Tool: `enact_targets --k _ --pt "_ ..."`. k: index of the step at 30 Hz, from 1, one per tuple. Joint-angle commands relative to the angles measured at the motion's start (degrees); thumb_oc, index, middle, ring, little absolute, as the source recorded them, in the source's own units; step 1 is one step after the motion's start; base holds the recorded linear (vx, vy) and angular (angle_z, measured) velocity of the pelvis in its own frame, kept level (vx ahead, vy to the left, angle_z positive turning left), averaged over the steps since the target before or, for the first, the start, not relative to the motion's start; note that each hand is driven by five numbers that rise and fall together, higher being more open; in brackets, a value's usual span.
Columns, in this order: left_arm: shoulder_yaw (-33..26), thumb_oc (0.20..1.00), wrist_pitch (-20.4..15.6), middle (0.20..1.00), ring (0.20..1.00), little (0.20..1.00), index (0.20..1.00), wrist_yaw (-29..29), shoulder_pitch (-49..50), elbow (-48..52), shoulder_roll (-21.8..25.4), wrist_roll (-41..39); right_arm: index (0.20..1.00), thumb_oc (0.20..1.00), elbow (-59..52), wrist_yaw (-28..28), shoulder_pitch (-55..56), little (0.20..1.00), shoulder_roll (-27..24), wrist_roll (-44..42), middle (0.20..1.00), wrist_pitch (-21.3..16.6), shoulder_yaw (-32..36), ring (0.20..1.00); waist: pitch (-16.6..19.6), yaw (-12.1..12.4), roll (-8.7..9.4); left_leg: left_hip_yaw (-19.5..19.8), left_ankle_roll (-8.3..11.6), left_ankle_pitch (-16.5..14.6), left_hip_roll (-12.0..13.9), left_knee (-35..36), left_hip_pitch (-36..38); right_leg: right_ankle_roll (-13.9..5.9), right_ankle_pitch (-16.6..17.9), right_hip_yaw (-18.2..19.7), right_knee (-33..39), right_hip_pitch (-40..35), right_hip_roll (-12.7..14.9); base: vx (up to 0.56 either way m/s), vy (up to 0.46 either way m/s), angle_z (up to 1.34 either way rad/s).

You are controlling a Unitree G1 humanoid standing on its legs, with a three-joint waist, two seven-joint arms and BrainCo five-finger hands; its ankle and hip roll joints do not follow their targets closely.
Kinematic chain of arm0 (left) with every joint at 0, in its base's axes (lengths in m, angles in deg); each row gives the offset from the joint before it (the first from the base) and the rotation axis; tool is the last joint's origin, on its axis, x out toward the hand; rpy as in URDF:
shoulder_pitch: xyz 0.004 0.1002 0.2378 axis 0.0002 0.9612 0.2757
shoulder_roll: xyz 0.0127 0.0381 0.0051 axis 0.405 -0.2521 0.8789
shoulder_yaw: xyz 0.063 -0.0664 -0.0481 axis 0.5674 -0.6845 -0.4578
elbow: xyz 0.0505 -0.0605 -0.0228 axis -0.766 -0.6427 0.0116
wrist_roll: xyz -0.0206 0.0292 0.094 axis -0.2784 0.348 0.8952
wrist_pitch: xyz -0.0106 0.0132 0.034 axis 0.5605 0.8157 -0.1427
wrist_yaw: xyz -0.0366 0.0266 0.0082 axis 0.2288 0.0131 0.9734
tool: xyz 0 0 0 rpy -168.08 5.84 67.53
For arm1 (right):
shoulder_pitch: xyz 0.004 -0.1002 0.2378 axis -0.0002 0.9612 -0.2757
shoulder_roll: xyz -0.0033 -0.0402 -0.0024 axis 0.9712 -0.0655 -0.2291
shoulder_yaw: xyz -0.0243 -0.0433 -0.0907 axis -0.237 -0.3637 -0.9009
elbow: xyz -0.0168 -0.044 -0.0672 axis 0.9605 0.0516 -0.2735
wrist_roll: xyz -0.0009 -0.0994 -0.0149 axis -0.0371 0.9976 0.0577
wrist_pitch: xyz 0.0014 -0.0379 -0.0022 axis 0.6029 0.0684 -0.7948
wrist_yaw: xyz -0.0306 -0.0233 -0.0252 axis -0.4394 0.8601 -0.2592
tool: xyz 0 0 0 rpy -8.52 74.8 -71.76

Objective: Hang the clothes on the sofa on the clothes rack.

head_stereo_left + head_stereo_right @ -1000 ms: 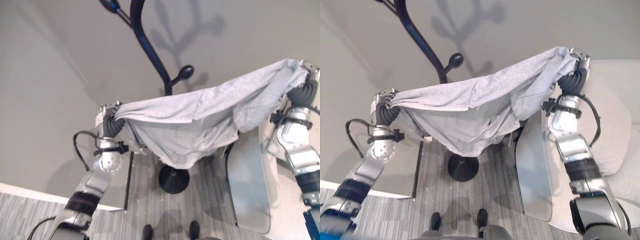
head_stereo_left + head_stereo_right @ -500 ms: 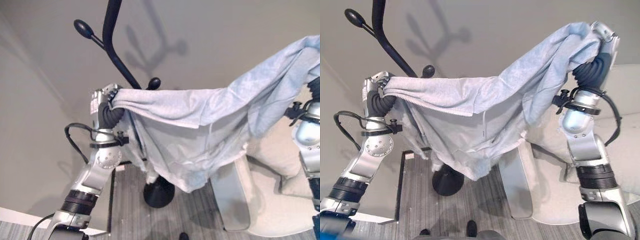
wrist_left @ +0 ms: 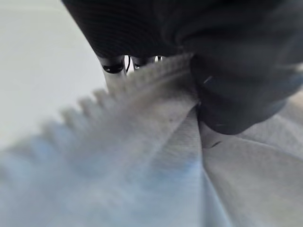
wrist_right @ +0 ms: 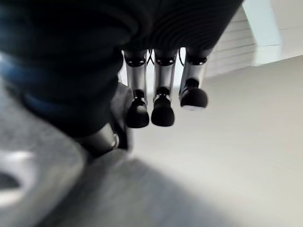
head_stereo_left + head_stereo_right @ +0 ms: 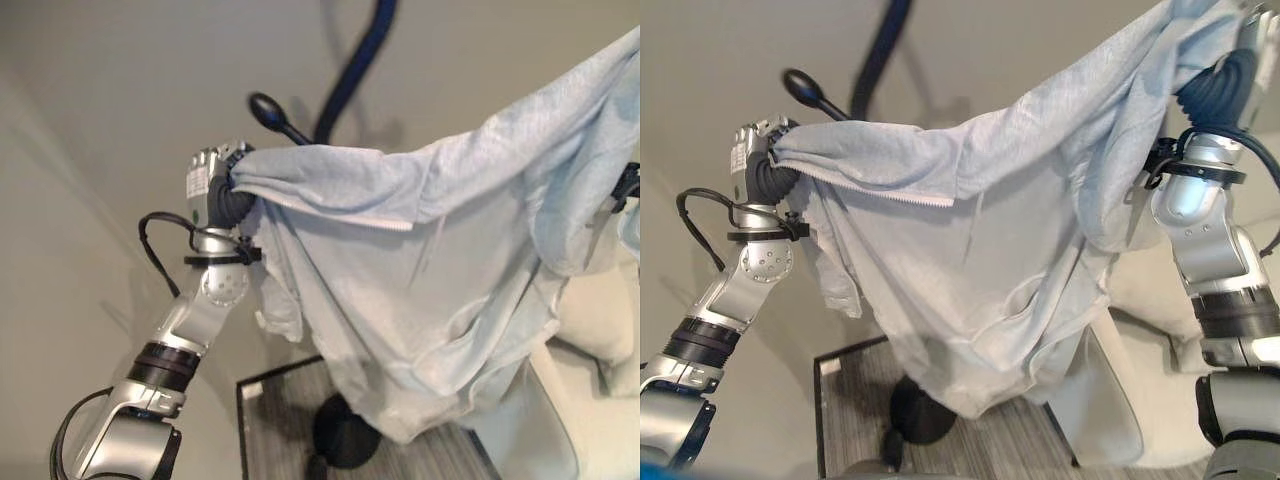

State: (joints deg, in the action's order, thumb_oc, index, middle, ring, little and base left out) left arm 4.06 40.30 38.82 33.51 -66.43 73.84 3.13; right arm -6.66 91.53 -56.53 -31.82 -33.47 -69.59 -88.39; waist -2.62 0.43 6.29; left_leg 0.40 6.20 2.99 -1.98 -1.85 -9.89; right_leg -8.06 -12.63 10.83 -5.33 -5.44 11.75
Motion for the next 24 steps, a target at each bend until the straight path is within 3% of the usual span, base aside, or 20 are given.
enact_targets --k 1,4,11,18,24 --pt "-3.48 0.2 0.05 0.2 0.2 0.2 0.2 -2.37 -0.58 0.72 2.84 -4.74 0.2 0.2 3.56 3.26 -7.0 0.2 -2.47 -4.66 0.2 1.78 0.31 0.2 3.35 2.32 0.54 2.27 0.25 6.94 5.63 6.53 -0.94 2.2 4.09 -4.7 3.51 -5.61 -7.57 0.13 0.137 0.28" --pt "-3.58 0.2 -0.71 0.2 0.2 0.2 0.2 -2.4 -0.32 0.37 2.85 -7.12 0.2 0.2 10.54 3.83 -11.21 0.2 -5.3 -6.27 0.2 3.36 -1.4 0.2 3.99 3.13 1.02 1.0 -0.63 6.16 4.61 6.58 -0.49 1.1 5.55 -5.05 4.11 -5.19 -6.0 0.12 0.126 0.1" --pt "-3.34 0.2 -2.36 0.2 0.2 0.2 0.2 -1.64 2.12 2.04 2.81 -9.03 0.2 0.2 23.15 2.17 -14.99 0.2 -8.11 -8.67 0.2 4.57 -4.48 0.2 3.85 4.69 1.36 0.8 -0.96 5.67 3.28 6.85 -1.75 0.12 7.0 -6.26 6.11 -4.36 -5.16 0.04 0.038 0.05" --pt "-3.49 0.2 -2.98 0.2 0.2 0.2 0.2 -1.05 4.6 1.94 1.72 -10.13 0.2 0.2 25.49 0.3 -11.44 0.2 -5.3 -10.06 0.2 4.17 -3.55 0.2 2.88 5.7 1.0 1.39 -0.77 5.92 2.82 6.85 -3.43 0.29 6.77 -7.32 7.88 -4.0 -5.43 0.0 -0.001 0.09" --pt "-4.6 0.2 -3.61 0.2 0.2 0.2 0.2 -1.04 7.64 2.86 -0.41 -11.82 0.2 0.2 24.62 -1.95 -4.85 0.2 0.63 -12.15 0.2 2.71 -0.96 0.2 -0.2 6.9 0.2 2.31 -0.39 6.85 2.23 6.85 -6.29 0.81 6.43 -7.99 9.15 -2.59 -5.67 -0.04 -0.029 0.12"
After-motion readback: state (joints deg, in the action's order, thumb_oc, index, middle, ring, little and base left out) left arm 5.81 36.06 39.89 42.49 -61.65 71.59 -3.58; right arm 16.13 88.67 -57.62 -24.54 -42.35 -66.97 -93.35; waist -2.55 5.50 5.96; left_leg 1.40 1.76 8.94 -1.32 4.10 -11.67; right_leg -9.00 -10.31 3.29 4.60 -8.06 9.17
